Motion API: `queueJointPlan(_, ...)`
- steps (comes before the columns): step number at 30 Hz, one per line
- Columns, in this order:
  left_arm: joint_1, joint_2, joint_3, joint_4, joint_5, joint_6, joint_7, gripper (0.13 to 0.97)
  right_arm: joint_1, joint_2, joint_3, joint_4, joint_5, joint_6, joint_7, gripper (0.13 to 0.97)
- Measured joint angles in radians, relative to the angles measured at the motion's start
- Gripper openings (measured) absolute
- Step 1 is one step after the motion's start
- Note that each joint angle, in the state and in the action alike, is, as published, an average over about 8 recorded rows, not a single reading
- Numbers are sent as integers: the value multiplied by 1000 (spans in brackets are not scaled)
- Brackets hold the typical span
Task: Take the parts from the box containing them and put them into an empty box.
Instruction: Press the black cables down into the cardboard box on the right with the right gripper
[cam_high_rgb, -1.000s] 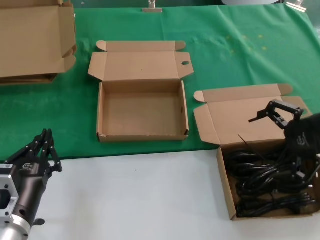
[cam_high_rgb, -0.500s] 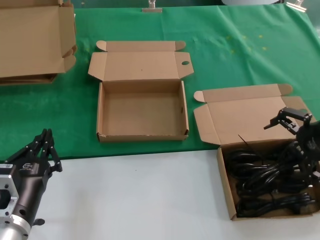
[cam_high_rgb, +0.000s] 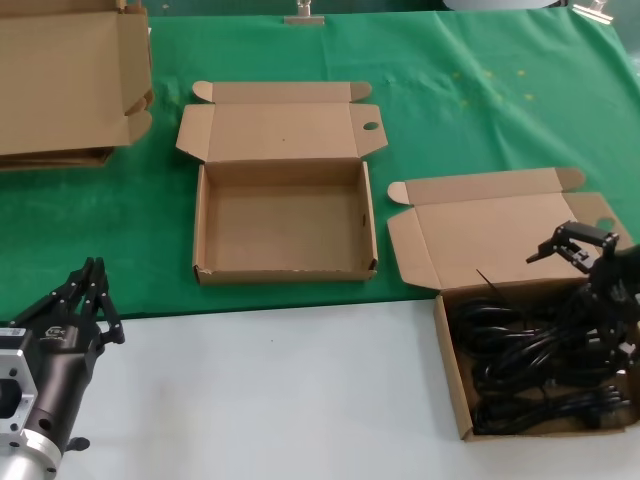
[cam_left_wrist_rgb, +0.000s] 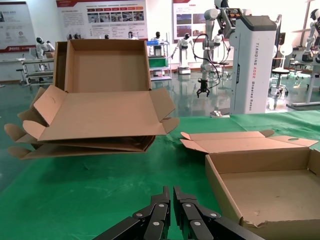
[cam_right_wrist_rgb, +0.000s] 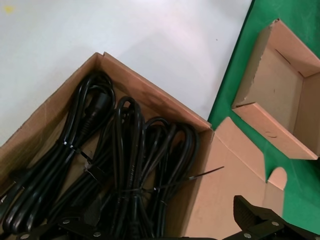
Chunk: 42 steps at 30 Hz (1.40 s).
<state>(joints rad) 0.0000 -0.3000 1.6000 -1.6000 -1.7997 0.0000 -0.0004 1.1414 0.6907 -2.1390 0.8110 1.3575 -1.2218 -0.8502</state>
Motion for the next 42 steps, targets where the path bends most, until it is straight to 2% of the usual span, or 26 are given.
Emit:
queueJointPlan(8, 0, 0, 0, 0, 0, 0, 0, 172, -18, -3, 4, -1, 4, 4, -2, 918)
queueJointPlan(17, 0, 0, 0, 0, 0, 0, 0, 172, -30, -2, 7, -10, 3, 13, -1, 807)
queueJointPlan(25, 0, 0, 0, 0, 0, 0, 0, 172, -34, -4, 7, -26, -1, 20, -12, 630)
queueJointPlan(26, 0, 0, 0, 0, 0, 0, 0, 172, -36, -4, 7, -27, -2, 21, -14, 630)
queueJointPlan(34, 0, 0, 0, 0, 0, 0, 0, 172, -51, -1, 7, -32, -2, 24, -19, 417)
queueJointPlan(42, 0, 0, 0, 0, 0, 0, 0, 172, -59, 0, 11, -37, 3, 25, -18, 285)
